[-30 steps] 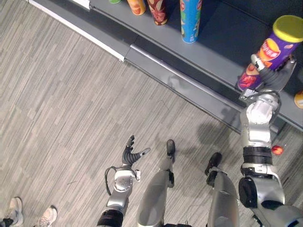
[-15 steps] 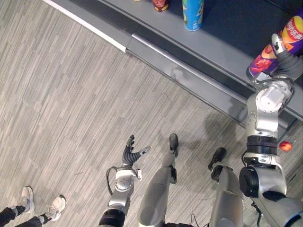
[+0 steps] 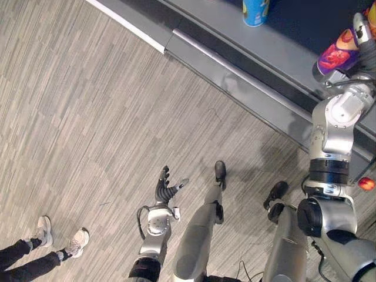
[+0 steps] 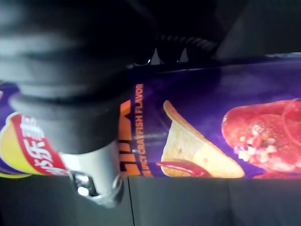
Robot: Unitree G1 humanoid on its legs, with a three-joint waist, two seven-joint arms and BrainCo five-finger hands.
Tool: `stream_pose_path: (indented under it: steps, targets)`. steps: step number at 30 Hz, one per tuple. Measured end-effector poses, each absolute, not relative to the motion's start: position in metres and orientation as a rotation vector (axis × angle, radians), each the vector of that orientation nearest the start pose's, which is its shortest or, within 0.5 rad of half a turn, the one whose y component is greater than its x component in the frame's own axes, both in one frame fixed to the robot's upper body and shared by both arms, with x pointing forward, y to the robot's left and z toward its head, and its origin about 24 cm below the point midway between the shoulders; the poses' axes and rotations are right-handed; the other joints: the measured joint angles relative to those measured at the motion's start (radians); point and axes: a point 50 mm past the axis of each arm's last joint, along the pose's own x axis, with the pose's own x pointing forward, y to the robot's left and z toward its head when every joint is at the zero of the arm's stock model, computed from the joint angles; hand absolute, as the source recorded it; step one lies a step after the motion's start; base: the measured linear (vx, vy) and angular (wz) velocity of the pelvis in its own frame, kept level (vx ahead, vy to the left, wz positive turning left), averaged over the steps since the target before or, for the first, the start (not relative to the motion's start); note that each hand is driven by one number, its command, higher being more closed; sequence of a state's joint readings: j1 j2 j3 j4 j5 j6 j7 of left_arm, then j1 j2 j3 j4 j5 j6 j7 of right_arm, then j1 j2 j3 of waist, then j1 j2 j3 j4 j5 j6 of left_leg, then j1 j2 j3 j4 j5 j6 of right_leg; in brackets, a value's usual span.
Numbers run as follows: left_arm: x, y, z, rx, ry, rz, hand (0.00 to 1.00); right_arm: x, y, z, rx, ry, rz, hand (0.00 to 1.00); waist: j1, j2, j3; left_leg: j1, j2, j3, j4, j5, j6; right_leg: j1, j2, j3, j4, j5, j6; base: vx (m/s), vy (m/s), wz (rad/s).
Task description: Put the gum and the chips on the shelf.
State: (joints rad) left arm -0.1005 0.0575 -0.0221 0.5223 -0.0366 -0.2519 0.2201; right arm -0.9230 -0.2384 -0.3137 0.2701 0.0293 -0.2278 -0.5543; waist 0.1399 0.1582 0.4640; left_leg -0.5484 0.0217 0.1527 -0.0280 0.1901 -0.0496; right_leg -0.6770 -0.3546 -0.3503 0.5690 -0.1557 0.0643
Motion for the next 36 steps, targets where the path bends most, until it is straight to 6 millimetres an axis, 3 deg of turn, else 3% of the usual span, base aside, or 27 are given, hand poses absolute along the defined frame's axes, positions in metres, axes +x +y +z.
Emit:
stream_pose_path:
  steps: [13, 18, 32, 33, 36]
  targets:
    - [0.261, 0.160, -0.012, 0.020, 0.097, 0.190, 0.00, 0.333, -0.227, 0.306, 0.228, -0.924, -0.650, 1.00, 0.002, 0.000, 0.000, -0.050, -0.010, 0.004, 0.012, 0.006, 0.007, -0.054, -0.023, -0.004, 0.032, -0.009, -0.001, 0.01, -0.046, 0.04]
    - [0.264, 0.167, -0.001, -0.025, 0.052, 0.226, 0.00, 0.333, -0.227, 0.305, 0.241, -0.920, -0.650, 1.00, 0.002, 0.000, 0.000, -0.080, -0.001, 0.045, 0.035, -0.004, 0.006, -0.080, -0.026, 0.002, 0.040, -0.009, -0.001, -0.01, -0.052, -0.01]
    - [0.263, 0.162, 0.002, -0.056, 0.037, 0.230, 0.00, 0.334, -0.227, 0.300, 0.268, -0.900, -0.640, 1.00, 0.002, 0.000, 0.000, -0.130, 0.030, 0.110, 0.105, -0.025, 0.022, -0.106, -0.024, 0.006, 0.045, -0.010, -0.004, -0.01, -0.029, -0.01]
    - [0.262, 0.161, 0.002, -0.060, 0.035, 0.231, 0.00, 0.334, -0.228, 0.300, 0.272, -0.899, -0.639, 0.00, 0.002, 0.000, 0.000, -0.130, 0.030, 0.111, 0.105, -0.025, 0.022, -0.106, -0.024, 0.006, 0.045, -0.010, -0.004, 0.00, 0.000, 0.00]
    - [0.260, 0.161, 0.001, -0.065, 0.036, 0.232, 0.00, 0.335, -0.227, 0.298, 0.268, -0.896, -0.633, 0.00, 0.002, 0.000, 0.000, -0.129, 0.031, 0.113, 0.106, -0.025, 0.022, -0.106, -0.023, 0.007, 0.046, -0.011, -0.004, 0.00, 0.000, 0.00]
